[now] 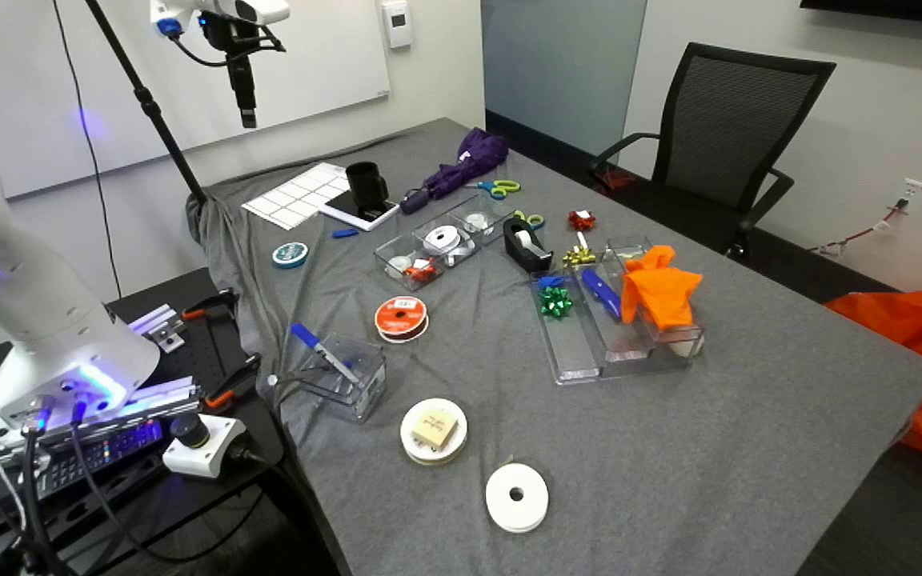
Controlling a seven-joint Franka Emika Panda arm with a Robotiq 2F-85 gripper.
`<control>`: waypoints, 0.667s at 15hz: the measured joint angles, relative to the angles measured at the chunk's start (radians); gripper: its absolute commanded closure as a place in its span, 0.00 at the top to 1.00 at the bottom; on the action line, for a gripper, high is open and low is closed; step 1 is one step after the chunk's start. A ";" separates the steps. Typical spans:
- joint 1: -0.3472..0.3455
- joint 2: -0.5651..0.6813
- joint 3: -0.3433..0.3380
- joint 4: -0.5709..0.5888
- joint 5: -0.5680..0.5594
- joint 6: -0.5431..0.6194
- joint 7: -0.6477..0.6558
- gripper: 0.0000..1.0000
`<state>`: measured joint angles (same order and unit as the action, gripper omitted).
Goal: Remove the red ribbon from the container on the left then put it in the container on the right.
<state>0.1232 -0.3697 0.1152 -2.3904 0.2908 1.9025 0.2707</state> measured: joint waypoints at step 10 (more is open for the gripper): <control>-0.043 0.136 -0.020 -0.005 -0.061 0.244 -0.014 1.00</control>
<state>0.0804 -0.2340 0.0953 -2.3957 0.2293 2.1460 0.2565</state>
